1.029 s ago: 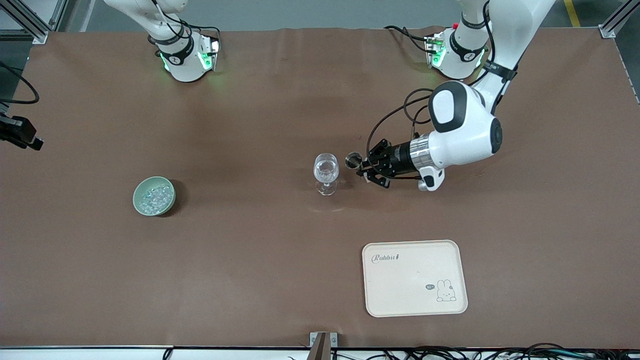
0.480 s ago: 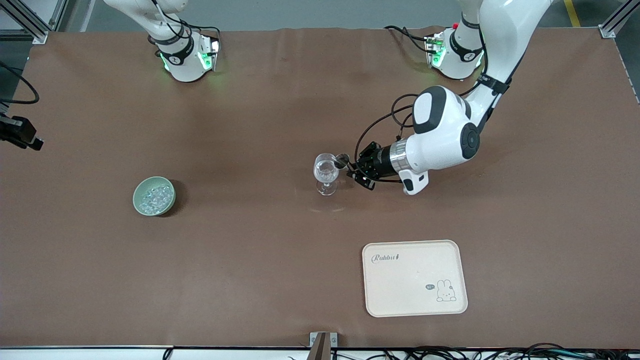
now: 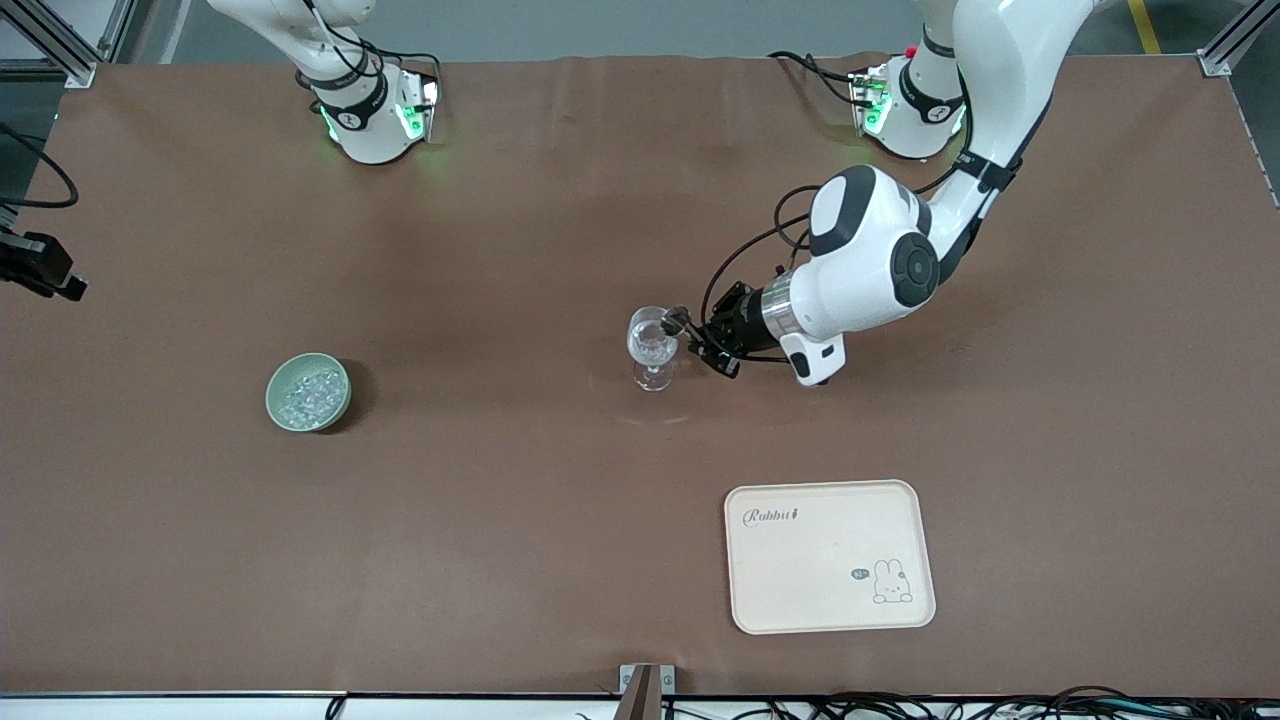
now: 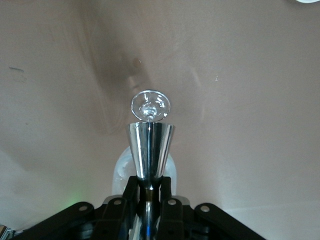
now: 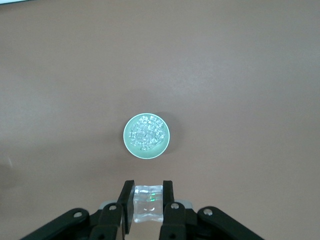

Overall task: Pour wine and add ice with both arms
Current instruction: 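Tilt the jigger over the wine glass rim with the left gripper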

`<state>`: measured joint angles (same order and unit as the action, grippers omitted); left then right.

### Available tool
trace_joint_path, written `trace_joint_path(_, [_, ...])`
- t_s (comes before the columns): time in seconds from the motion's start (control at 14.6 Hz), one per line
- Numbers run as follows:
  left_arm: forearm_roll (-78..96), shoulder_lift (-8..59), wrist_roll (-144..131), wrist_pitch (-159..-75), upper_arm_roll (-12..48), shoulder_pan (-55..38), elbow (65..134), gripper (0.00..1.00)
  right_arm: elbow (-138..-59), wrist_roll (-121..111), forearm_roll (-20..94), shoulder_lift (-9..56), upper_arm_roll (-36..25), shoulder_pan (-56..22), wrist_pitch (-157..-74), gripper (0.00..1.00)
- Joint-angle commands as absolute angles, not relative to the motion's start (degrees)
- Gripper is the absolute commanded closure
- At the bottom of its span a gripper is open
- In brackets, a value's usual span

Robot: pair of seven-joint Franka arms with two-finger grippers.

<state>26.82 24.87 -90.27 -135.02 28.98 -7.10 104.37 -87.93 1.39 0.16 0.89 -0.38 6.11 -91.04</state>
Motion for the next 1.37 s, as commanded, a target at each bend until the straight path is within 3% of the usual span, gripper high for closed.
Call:
trace_joint_path(0.0, [22.3,27.2,-93.9,-135.4,30.1,-7.4,101.4,0.99,-89.6,0.6,1.2,-0.7,0.2,7.1,-91.6,0.99])
trace_joint_path(1.3, [10.5,26.9,-95.4,-129.2,31.4,-7.5,98.6,0.99,-89.6,0.6,1.2,-0.7,0.2,7.1,-91.7,0.99])
